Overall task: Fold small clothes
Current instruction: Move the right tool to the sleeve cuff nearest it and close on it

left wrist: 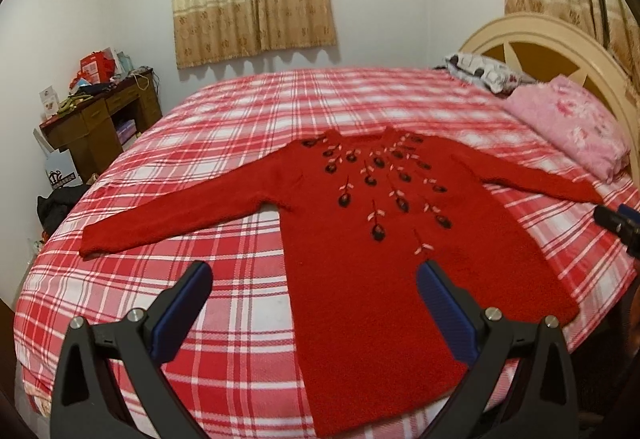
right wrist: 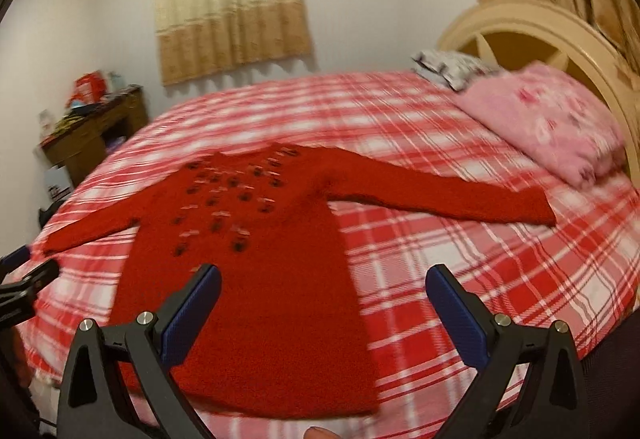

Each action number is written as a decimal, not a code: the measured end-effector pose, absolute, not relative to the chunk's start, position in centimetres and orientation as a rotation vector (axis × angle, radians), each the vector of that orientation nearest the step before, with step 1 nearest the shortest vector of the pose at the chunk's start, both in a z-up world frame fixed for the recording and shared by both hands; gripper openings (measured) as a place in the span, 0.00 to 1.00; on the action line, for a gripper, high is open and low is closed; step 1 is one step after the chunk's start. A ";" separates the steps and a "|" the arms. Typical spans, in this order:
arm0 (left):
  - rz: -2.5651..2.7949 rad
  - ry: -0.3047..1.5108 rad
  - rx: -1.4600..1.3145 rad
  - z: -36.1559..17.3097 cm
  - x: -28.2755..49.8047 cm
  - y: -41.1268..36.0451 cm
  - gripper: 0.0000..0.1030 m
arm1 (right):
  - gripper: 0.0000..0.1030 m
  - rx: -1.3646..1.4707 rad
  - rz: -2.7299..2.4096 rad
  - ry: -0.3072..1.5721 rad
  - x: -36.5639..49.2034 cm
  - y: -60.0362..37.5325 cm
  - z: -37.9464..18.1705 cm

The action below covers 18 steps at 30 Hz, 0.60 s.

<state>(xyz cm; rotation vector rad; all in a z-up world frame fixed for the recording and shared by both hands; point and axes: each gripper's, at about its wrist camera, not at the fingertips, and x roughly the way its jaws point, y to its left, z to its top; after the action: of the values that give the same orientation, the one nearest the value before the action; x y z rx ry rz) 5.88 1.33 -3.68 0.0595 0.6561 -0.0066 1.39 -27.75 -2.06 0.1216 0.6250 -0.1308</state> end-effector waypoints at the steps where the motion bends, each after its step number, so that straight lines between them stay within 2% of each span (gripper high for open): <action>1: -0.009 0.661 0.064 -3.9 6.3 1.2 1.00 | 0.99 0.130 -0.147 0.636 1.9 -28.6 -2.4; 18: 0.015 0.755 0.086 -7.9 15.8 0.0 1.00 | 0.99 0.259 -0.414 0.778 9.7 -44.6 -7.4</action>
<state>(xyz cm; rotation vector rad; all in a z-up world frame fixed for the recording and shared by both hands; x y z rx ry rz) 15.81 -0.04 -7.89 0.0856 0.7548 0.0154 9.72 -44.61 -7.45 0.2588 0.7779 -0.4139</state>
